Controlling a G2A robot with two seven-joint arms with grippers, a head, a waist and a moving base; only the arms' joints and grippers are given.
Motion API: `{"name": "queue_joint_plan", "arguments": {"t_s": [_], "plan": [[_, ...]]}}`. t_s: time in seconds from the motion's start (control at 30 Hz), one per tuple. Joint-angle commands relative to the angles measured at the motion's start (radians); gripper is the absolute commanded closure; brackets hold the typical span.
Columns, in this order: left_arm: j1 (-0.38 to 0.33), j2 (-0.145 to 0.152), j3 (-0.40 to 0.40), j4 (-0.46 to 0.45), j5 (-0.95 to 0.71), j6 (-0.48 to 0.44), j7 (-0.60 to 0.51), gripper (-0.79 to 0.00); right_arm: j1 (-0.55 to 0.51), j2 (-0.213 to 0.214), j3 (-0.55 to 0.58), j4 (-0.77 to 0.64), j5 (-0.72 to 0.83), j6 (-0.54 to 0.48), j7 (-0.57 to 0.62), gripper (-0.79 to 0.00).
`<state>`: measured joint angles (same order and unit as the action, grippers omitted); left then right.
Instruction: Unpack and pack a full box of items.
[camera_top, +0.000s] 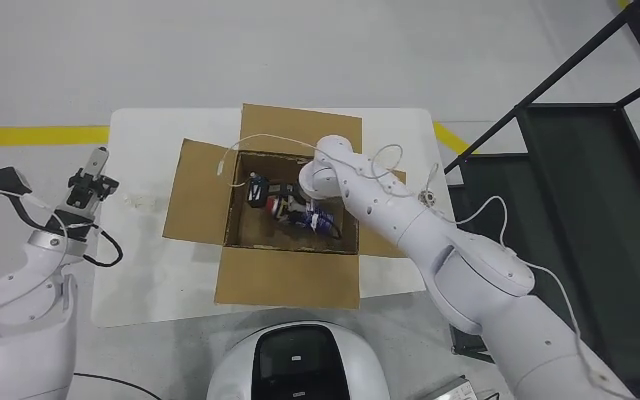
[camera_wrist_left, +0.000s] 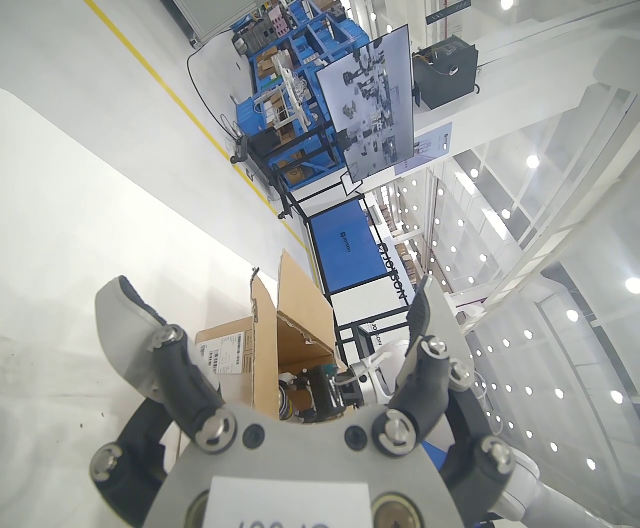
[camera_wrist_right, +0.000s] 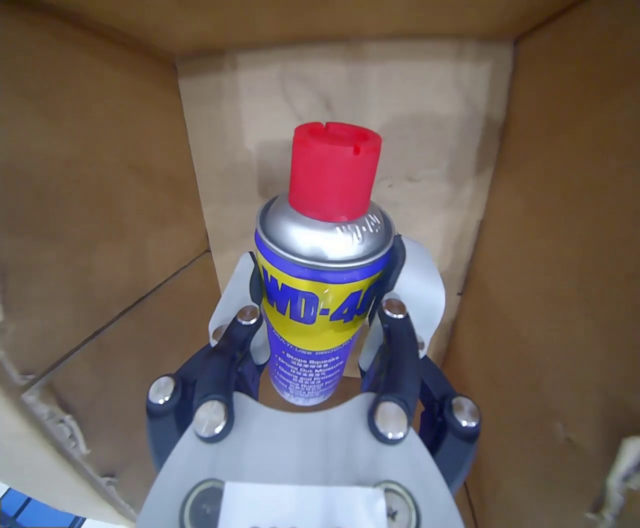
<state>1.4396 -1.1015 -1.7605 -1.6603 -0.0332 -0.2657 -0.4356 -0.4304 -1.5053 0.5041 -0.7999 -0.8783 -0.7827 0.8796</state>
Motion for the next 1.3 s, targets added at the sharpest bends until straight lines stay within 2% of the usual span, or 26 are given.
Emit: {"name": "queue_joint_plan", "arguments": {"t_s": [0.0,0.27,0.37,0.57,0.8,0.83,0.87,1.27], "plan": [[-0.003,0.0,0.003,0.001,0.001,0.0,-0.001,-0.785,-0.022,0.03,0.04,-0.08,-0.011,-0.002,-0.012,0.0],[-0.02,0.0,0.019,0.012,0.004,0.0,-0.009,-0.785,-0.198,0.163,0.252,-0.416,-0.102,0.006,-0.009,0.0],[-0.027,0.0,0.025,0.018,0.006,0.0,-0.013,-0.785,-0.277,0.198,0.315,-0.487,-0.166,0.006,-0.042,0.0],[-0.034,0.001,0.031,0.025,0.012,-0.001,-0.017,-0.785,-0.358,0.224,0.353,-0.511,-0.266,0.023,-0.128,0.0],[-0.034,0.002,0.032,0.028,0.014,0.003,-0.013,-0.785,-0.368,0.229,0.352,-0.499,-0.286,0.016,-0.153,0.0],[-0.034,0.002,0.032,0.028,0.014,0.003,-0.013,-0.785,-0.368,0.229,0.353,-0.498,-0.277,0.016,-0.154,-0.179],[-0.034,0.002,0.032,0.028,0.014,0.003,-0.013,-0.785,-0.367,0.229,0.353,-0.495,-0.269,0.017,-0.152,-0.785],[-0.03,0.003,0.029,0.026,0.012,0.0,-0.008,-0.785,-0.362,0.237,0.354,-0.539,-0.21,-0.036,-0.094,-0.785]]}}
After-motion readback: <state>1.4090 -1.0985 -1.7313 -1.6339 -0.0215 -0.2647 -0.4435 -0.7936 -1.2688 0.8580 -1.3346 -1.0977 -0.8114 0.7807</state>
